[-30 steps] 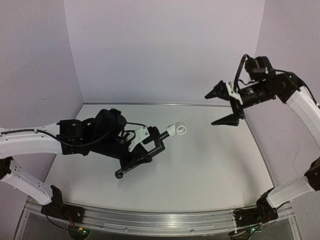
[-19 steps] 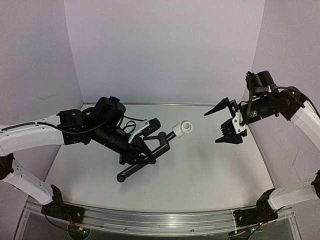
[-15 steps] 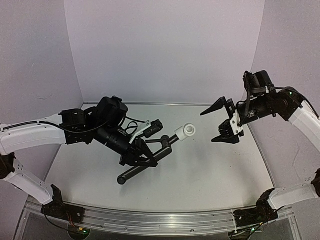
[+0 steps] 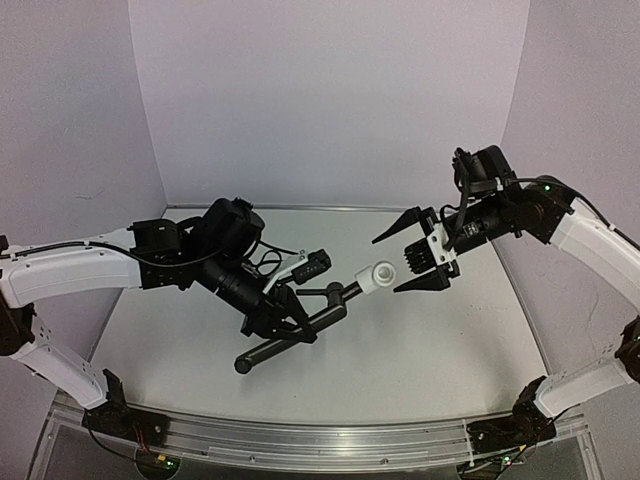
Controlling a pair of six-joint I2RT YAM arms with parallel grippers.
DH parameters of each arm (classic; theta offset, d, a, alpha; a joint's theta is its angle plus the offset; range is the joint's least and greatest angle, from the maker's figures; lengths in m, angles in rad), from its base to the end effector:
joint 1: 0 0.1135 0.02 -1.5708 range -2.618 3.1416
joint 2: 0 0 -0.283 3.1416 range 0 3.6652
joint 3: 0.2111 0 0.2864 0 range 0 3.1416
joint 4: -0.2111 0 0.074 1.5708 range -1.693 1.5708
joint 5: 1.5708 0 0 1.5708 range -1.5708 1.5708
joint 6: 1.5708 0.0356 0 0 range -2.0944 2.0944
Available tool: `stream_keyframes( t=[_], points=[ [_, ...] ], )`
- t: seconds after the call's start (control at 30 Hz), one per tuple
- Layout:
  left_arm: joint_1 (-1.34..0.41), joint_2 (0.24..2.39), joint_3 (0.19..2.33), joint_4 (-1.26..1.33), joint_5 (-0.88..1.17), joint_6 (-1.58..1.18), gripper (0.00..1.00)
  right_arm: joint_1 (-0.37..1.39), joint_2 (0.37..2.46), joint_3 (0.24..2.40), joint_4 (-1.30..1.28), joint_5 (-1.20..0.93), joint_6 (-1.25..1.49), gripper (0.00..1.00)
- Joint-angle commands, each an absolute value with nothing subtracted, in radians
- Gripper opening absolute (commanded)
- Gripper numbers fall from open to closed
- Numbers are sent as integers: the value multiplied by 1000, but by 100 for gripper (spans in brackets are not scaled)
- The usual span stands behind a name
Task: Install the water faucets
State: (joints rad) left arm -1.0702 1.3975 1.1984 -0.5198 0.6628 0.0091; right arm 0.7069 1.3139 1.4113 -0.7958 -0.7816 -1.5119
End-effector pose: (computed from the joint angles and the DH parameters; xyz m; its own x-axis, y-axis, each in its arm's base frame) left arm 0.1413 -0.3039 0.3285 -0.3077 0.5775 -0.7562 0.9166 -0.0332 -0.3984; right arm 0.2095 0.2120 0.4103 0.8409 -0.2136 -0.4972 -0.5394 -0.4057 -0.7379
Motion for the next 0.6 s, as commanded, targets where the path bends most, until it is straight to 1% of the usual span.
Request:
stream_keyframes(
  t=[0.0,0.23,0.37,0.57],
  points=[
    [-1066,1384,1269,-416,705,67,0,724,1335,1398,-768,-804,-1435,75],
    [-1066,1370,1250,-393,677,90,0,738,1344,1394,-757,-813,-1381,60],
    [-1066,1374,1250,-393,652,102,0,743,1346,1394,-756,-817,-1365,53],
    [-1071,1367,1242,-384,575,128,0,749,1352,1396,-759,-814,-1300,37]
  ],
)
